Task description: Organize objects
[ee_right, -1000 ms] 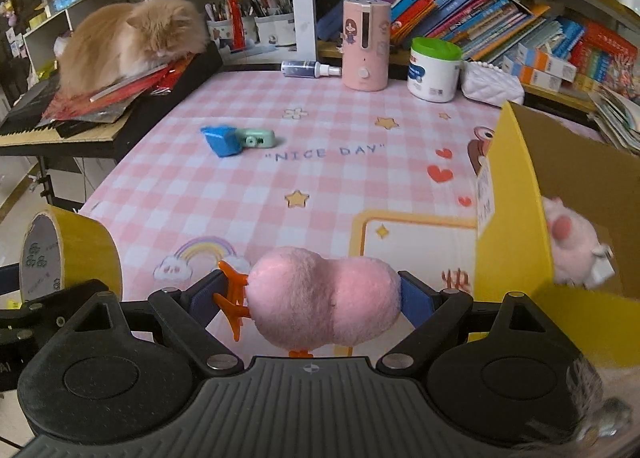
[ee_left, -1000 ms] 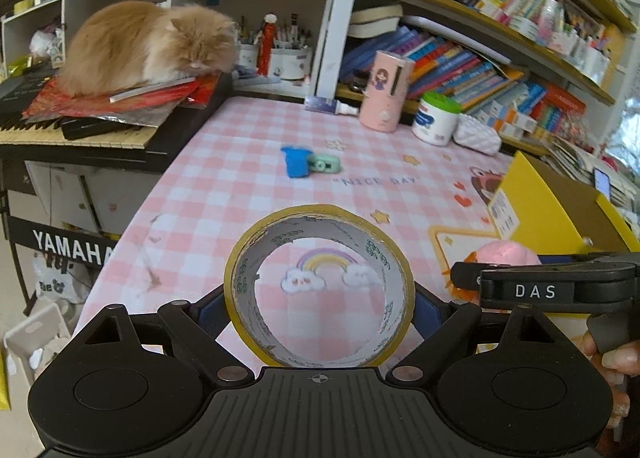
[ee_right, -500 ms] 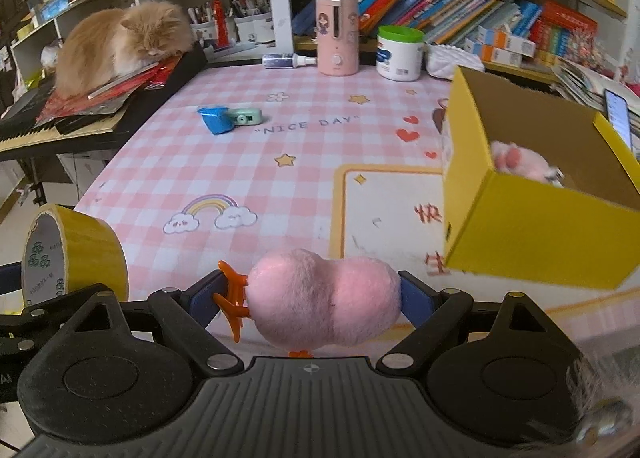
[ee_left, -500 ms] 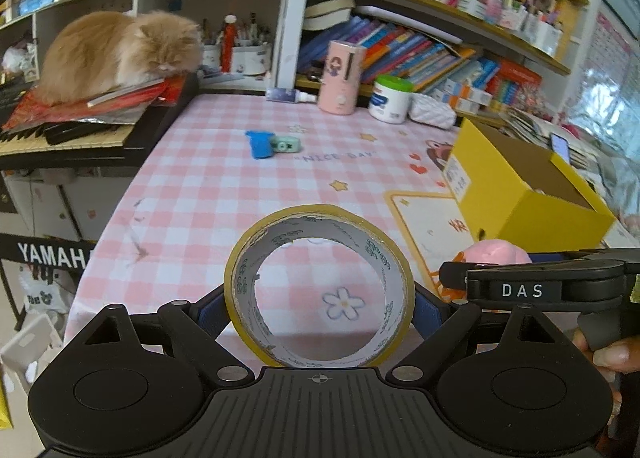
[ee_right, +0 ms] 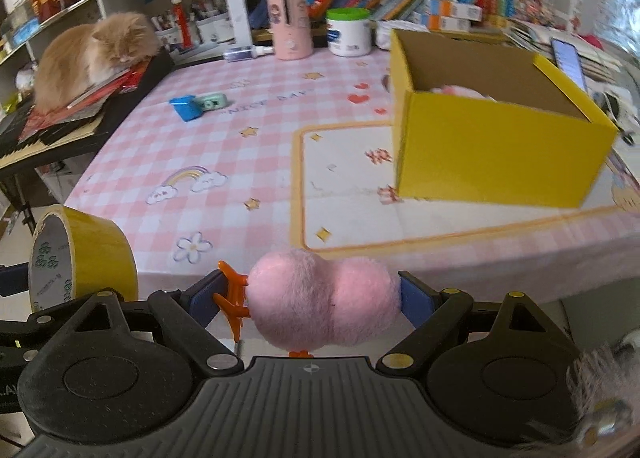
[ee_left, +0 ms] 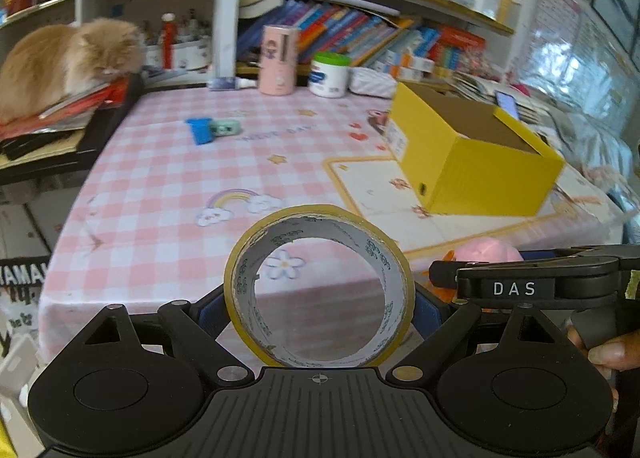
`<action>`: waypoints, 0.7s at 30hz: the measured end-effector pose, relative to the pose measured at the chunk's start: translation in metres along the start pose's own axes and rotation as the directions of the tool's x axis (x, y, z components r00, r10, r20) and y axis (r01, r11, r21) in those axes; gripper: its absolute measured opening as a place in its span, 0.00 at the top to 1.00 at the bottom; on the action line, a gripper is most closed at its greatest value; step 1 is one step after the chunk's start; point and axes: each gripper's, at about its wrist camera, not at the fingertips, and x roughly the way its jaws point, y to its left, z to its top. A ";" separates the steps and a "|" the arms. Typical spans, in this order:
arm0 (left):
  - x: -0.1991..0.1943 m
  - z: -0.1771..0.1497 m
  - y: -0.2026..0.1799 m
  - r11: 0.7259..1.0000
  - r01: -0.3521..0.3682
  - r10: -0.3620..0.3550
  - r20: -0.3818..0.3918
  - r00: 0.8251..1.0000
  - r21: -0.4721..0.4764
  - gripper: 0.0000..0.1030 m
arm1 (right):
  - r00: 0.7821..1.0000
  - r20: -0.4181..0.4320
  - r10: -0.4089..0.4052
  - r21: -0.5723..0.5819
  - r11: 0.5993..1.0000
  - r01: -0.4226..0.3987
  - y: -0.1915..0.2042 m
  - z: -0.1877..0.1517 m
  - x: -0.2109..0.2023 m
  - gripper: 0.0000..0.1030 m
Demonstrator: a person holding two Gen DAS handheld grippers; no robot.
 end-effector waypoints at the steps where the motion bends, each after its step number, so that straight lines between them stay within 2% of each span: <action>1: 0.001 0.000 -0.003 1.000 0.010 -0.010 -0.003 1.000 0.010 0.12 | 1.000 -0.001 -0.008 0.010 1.000 0.008 -0.003 -0.003 -0.002 0.14; 9: 0.012 0.003 -0.036 0.990 0.108 -0.106 -0.026 0.994 0.092 0.12 | 0.996 -0.007 -0.085 0.097 0.992 0.085 -0.035 -0.022 -0.021 0.14; 21: 0.031 0.011 -0.088 0.953 0.233 -0.227 -0.051 0.972 0.196 0.12 | 0.978 -0.007 -0.209 0.223 0.953 0.205 -0.086 -0.039 -0.049 0.14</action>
